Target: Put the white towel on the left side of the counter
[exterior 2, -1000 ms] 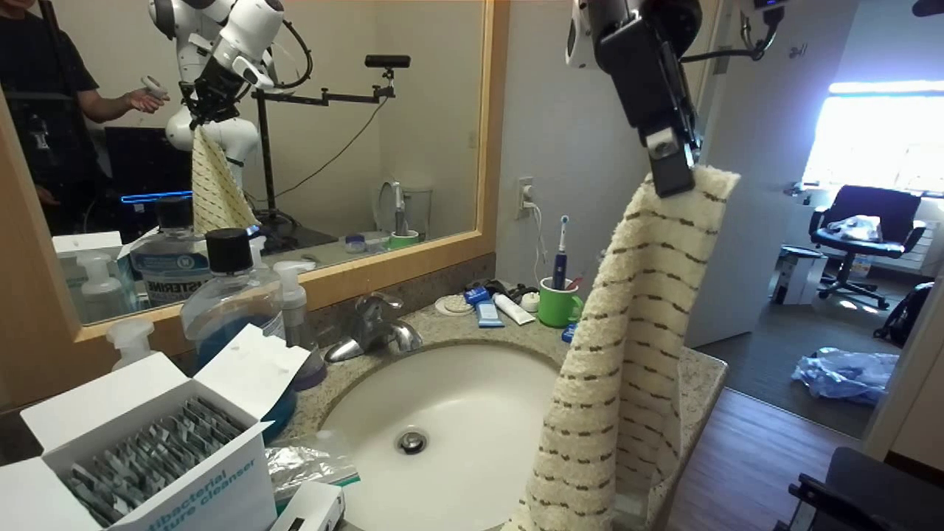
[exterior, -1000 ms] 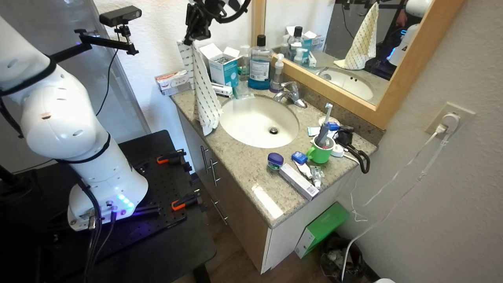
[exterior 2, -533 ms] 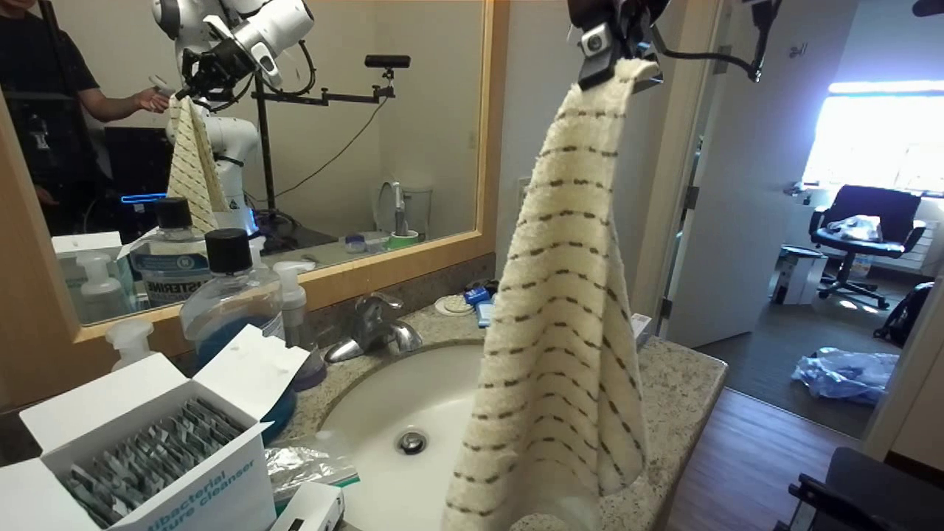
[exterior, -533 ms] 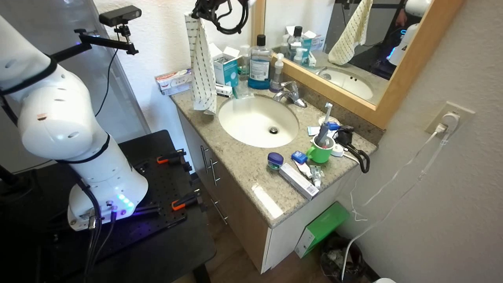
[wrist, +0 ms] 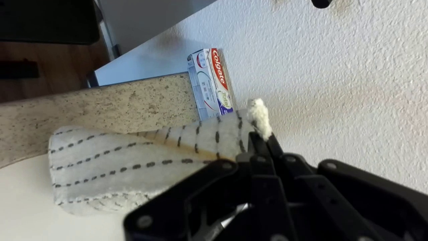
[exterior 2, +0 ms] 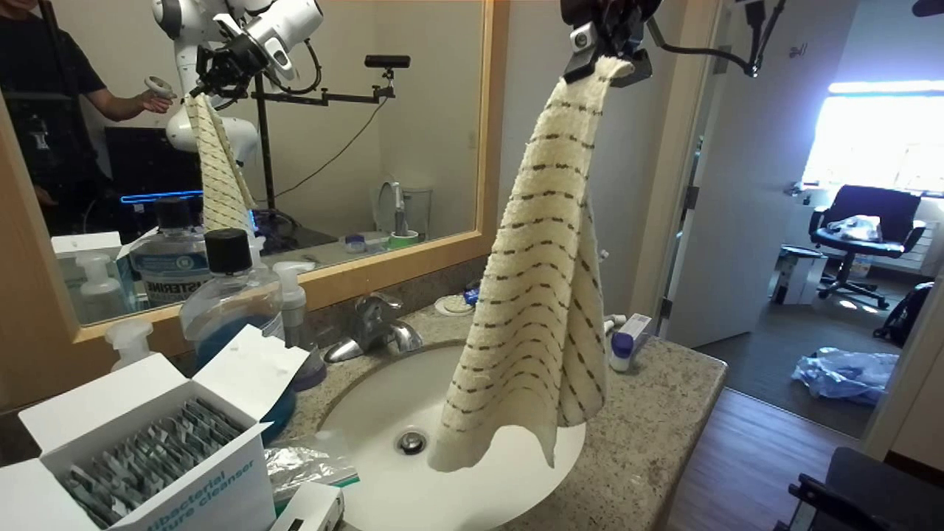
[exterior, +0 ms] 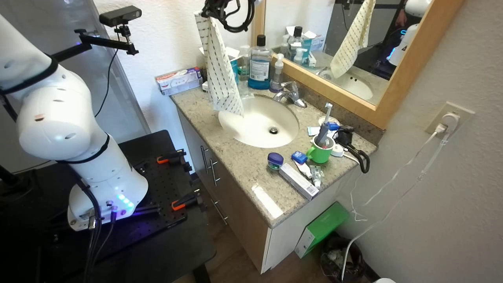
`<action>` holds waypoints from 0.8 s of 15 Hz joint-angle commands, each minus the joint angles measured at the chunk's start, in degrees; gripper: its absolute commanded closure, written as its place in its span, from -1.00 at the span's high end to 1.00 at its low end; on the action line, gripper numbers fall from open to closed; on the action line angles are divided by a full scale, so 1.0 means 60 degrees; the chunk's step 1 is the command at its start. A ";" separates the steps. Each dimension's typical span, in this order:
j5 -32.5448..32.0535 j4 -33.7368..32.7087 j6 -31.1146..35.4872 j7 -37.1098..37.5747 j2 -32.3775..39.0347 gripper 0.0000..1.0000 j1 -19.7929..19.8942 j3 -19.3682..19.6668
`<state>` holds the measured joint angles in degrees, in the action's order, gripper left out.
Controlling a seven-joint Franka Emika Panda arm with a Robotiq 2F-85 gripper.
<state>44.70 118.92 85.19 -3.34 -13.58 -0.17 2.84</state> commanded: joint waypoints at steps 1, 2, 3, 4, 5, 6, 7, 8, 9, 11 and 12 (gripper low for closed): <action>-0.0522 -0.0055 0.0148 0.0166 0.0024 -0.98 0.0084 -0.0235; -0.0649 0.0044 0.0151 0.0154 0.0014 -0.98 0.0043 -0.0286; -0.0755 0.0229 0.0210 0.0144 -0.0030 -0.98 -0.0028 -0.0396; -0.0843 0.0441 0.0297 0.0087 -0.0079 -0.98 -0.0121 -0.0536; -0.0912 0.0619 0.0378 0.0074 -0.0095 -0.98 -0.0213 -0.0682; -0.0925 0.0849 0.0520 0.0065 -0.0103 -0.98 -0.0333 -0.0885; -0.0954 0.1017 0.0677 0.0075 -0.0063 -0.98 -0.0428 -0.1063; -0.0974 0.1182 0.0851 0.0074 0.0010 -0.98 -0.0557 -0.1245; -0.0954 0.1315 0.0979 0.0057 0.0119 -0.98 -0.0688 -0.1400; -0.0905 0.1557 0.1182 0.0047 0.0387 -0.98 -0.0939 -0.1675; -0.0881 0.1649 0.1274 0.0019 0.0551 -0.98 -0.1056 -0.1783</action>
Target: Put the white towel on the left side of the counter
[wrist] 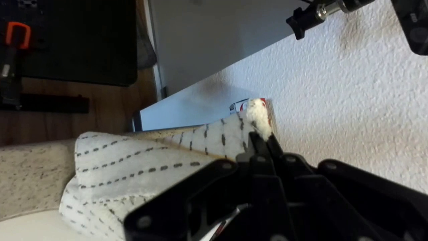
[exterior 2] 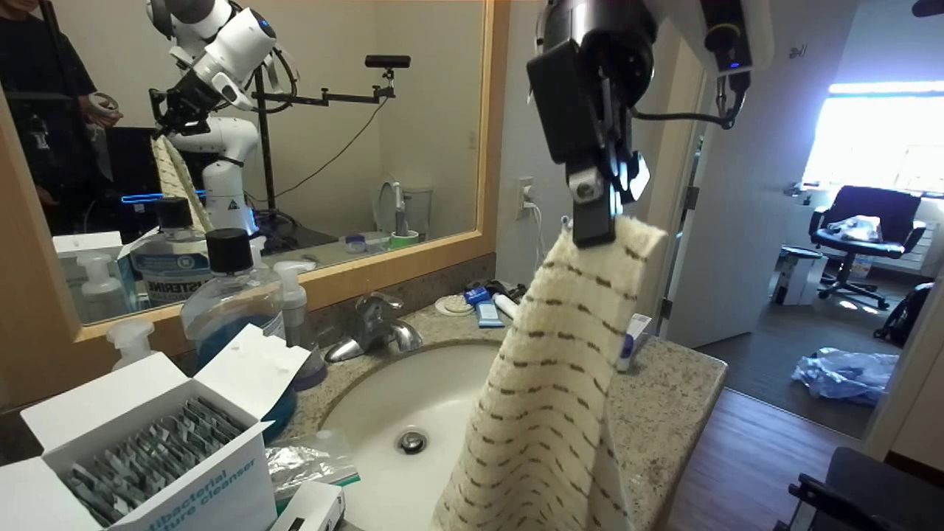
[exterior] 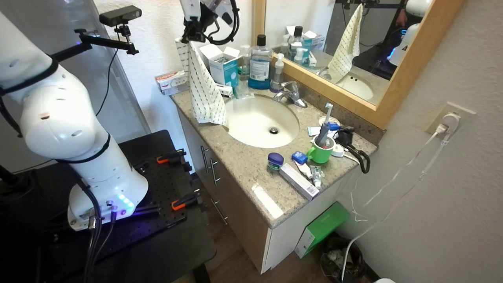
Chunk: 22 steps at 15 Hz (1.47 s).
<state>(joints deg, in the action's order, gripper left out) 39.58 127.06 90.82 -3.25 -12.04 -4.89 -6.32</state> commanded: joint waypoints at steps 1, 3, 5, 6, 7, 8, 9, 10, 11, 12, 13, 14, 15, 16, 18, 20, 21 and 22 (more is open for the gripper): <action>-0.0023 0.0381 0.0387 0.0000 0.0423 -0.98 -0.0374 -0.0349; -0.0015 0.0554 0.0415 -0.0001 0.0661 -0.98 -0.0592 -0.0536; -0.0040 0.0668 0.0456 0.0012 0.0967 -0.98 -0.0760 -0.0667; -0.0050 0.0712 0.0486 0.0052 0.1143 -0.98 -0.0806 -0.0711; -0.0078 0.0740 0.0518 0.0074 0.1354 -0.98 -0.0839 -0.0737; -0.0102 0.0741 0.0530 0.0044 0.1573 -0.98 -0.0868 -0.0730; -0.0121 0.0739 0.0558 0.0043 0.1752 -0.98 -0.0883 -0.0726; -0.0150 0.0706 0.0597 0.0031 0.1943 -0.98 -0.0897 -0.0717; -0.0196 0.0651 0.0602 0.0016 0.2133 -0.98 -0.0902 -0.0706; -0.0249 0.0594 0.0599 0.0004 0.2299 -0.98 -0.0913 -0.0709; -0.0289 0.0567 0.0592 -0.0001 0.2423 -0.48 -0.0925 -0.0714; -0.0329 0.0540 0.0587 0.0003 0.2525 -0.42 -0.0937 -0.0719; -0.0353 0.0535 0.0575 0.0015 0.2570 -0.29 -0.0951 -0.0726; -0.0396 0.0540 0.0559 0.0031 0.2574 -0.16 -0.0966 -0.0732; -0.0430 0.0615 0.0557 0.0065 0.2453 0.15 -0.0990 -0.0744; -0.0480 0.0709 0.0540 0.0106 0.2208 0.46 -0.1032 -0.0766; -0.0508 0.0764 0.0547 0.0113 0.2056 0.60 -0.1054 -0.0772; -0.0549 0.0834 0.0550 0.0115 0.1844 0.77 -0.1072 -0.0772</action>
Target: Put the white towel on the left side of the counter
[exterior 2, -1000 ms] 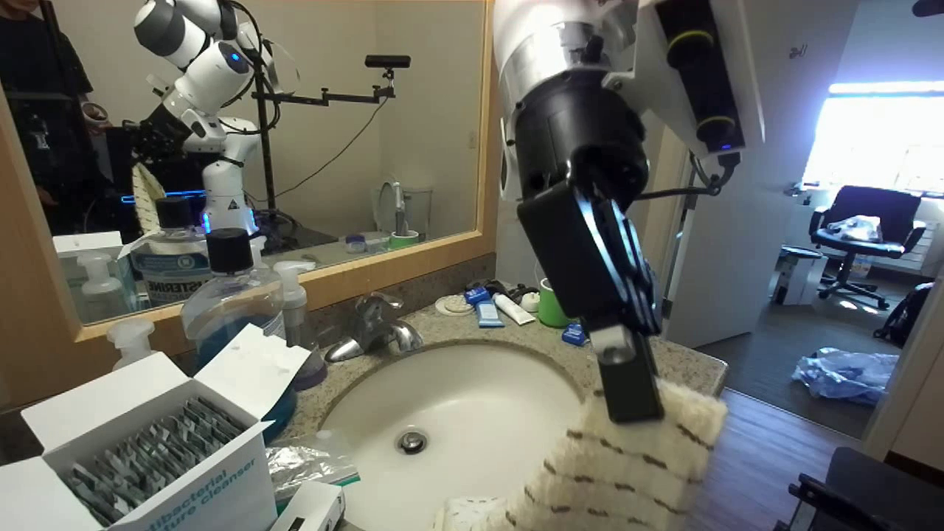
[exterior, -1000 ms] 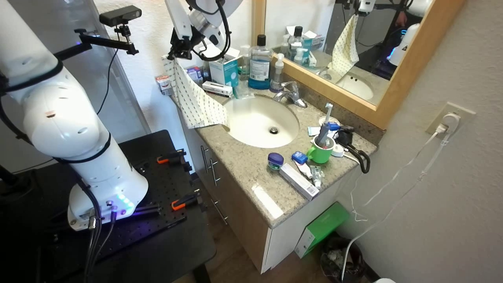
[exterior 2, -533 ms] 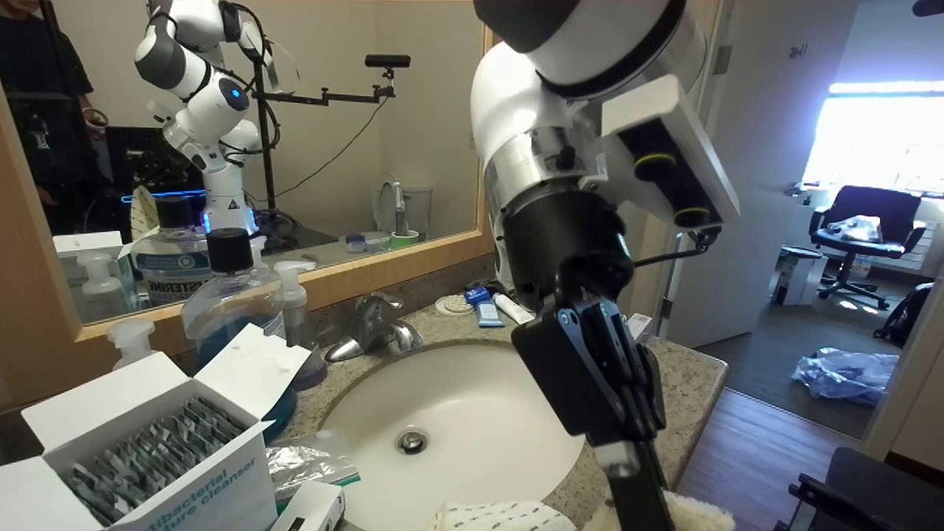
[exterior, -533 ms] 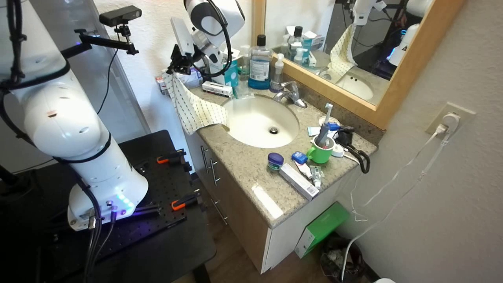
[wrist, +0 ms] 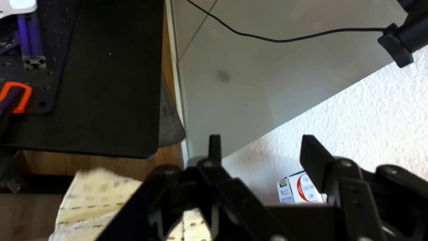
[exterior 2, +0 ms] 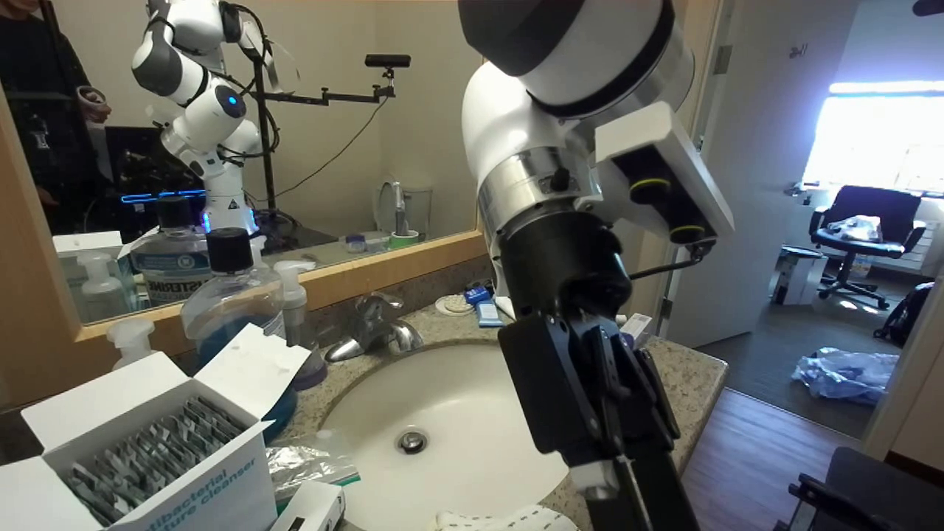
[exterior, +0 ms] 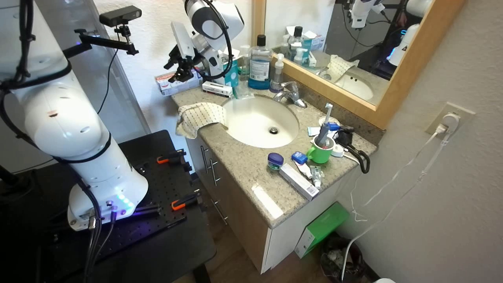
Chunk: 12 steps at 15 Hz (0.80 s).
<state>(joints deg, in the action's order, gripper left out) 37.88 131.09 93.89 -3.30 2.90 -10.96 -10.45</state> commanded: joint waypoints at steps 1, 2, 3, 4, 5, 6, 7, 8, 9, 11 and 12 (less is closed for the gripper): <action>-0.0322 0.0200 0.0031 0.0118 -0.0817 0.90 -0.0071 -0.0086; -0.0380 0.0230 0.0032 0.0136 -0.1017 1.00 -0.0070 -0.0094; -0.0428 0.0242 0.0042 0.0128 -0.1212 1.00 -0.0063 -0.0098; -0.0468 0.0219 0.0040 0.0111 -0.1375 1.00 -0.0046 -0.0087; -0.0491 0.0196 0.0045 0.0105 -0.1532 1.00 -0.0035 -0.0078; -0.0508 0.0179 0.0043 0.0088 -0.1691 1.00 -0.0034 -0.0078; -0.0549 0.0174 0.0036 0.0078 -0.1853 1.00 -0.0038 -0.0083; -0.0593 0.0193 0.0038 0.0025 -0.2031 1.00 -0.0044 -0.0088; -0.0624 0.0213 0.0068 -0.0002 -0.2210 1.00 -0.0044 -0.0088; -0.0427 0.0004 -0.0017 0.0006 -0.1789 1.00 -0.0031 -0.0055; -0.0427 0.0008 -0.0017 0.0006 -0.1797 1.00 -0.0031 -0.0055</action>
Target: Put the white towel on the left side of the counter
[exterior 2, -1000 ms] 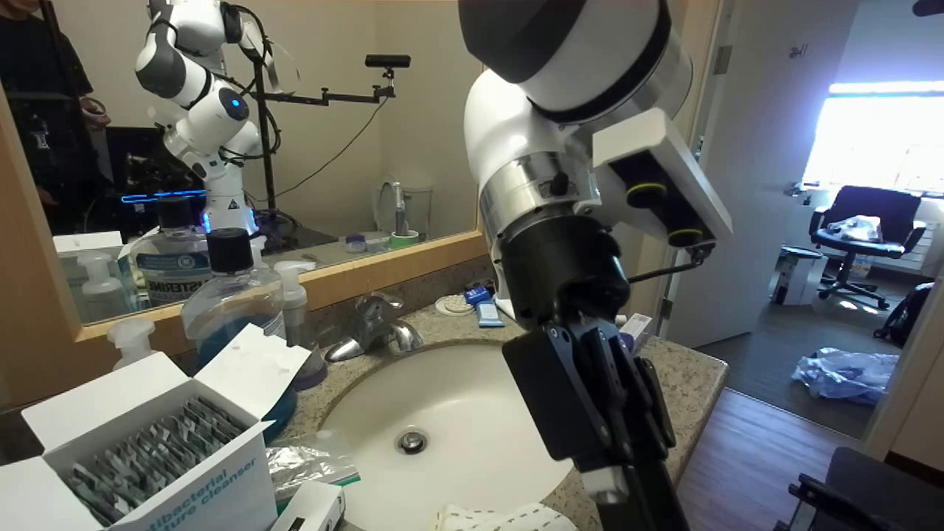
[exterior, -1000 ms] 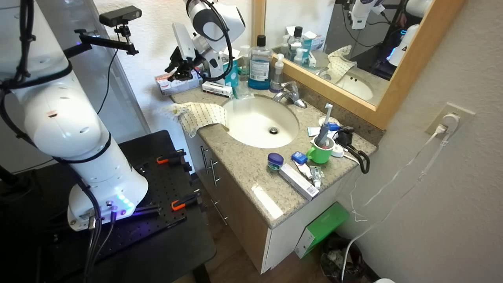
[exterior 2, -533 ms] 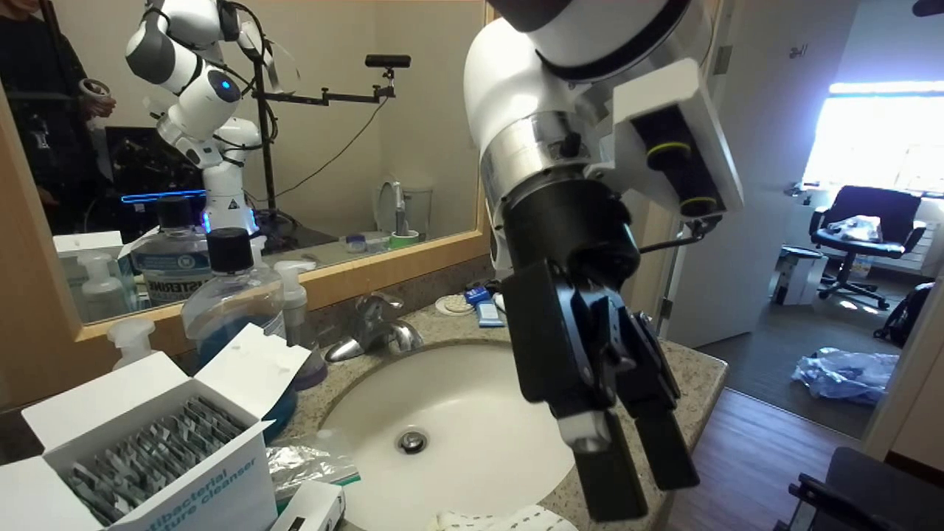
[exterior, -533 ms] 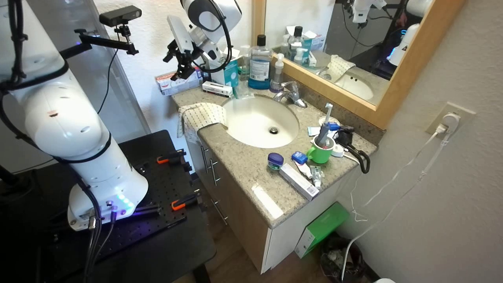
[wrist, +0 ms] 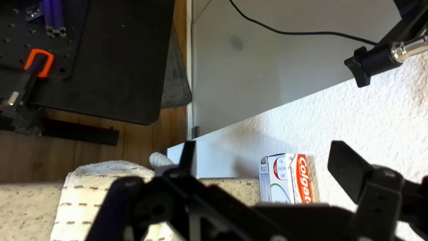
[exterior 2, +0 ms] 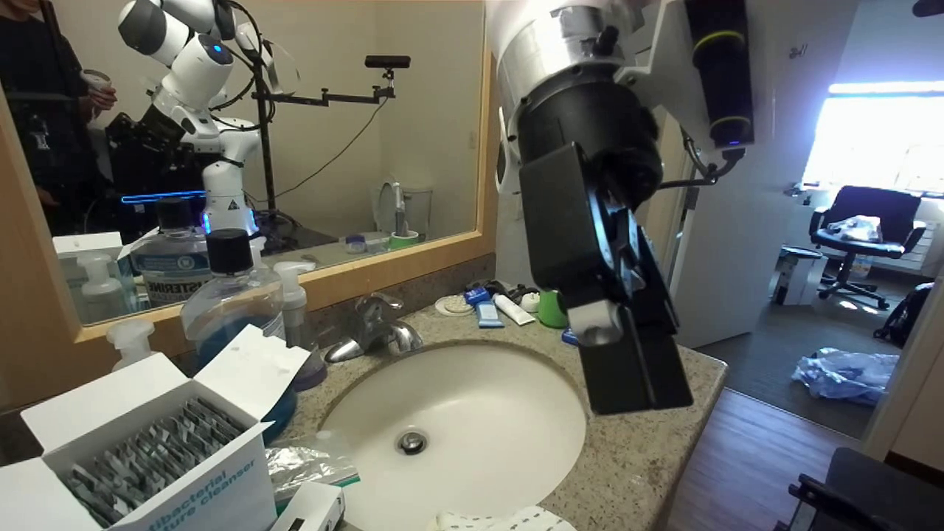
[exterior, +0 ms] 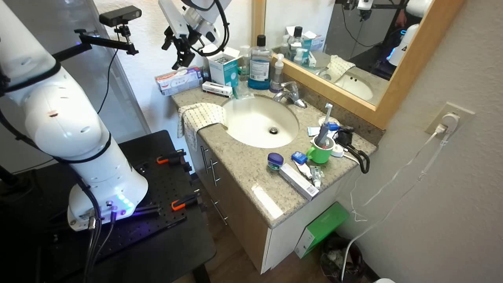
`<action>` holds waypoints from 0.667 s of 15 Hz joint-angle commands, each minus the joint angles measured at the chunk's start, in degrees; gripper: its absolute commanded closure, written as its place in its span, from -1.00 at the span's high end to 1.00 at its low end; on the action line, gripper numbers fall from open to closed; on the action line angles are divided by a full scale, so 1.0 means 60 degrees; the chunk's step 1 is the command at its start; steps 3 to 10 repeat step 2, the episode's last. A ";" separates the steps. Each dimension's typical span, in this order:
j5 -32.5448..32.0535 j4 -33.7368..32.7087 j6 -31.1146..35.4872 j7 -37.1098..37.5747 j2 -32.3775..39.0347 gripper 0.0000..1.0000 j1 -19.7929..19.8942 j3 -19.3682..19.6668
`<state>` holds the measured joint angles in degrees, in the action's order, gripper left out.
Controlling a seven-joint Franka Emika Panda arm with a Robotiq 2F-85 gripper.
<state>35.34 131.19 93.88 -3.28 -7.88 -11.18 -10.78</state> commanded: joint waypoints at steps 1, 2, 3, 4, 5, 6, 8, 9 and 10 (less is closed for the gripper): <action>-0.0005 -0.0007 -0.0015 0.0002 0.0030 1.00 0.0008 0.0003; -0.0005 -0.0007 -0.0015 0.0002 0.0078 1.00 0.0012 0.0006; -0.0005 -0.0007 -0.0015 0.0002 0.0078 1.00 0.0012 0.0006; -0.0005 -0.0007 -0.0015 0.0002 0.0078 1.00 0.0012 0.0006; -0.0005 -0.0007 -0.0015 0.0002 0.0078 1.00 0.0012 0.0006; -0.0005 -0.0007 -0.0015 0.0002 0.0078 1.00 0.0012 0.0006; -0.0005 -0.0007 -0.0015 0.0002 0.0078 1.00 0.0012 0.0006; -0.0005 -0.0007 -0.0015 0.0002 0.0078 1.00 0.0012 0.0006; -0.0005 -0.0007 -0.0015 0.0002 0.0078 1.00 0.0012 0.0006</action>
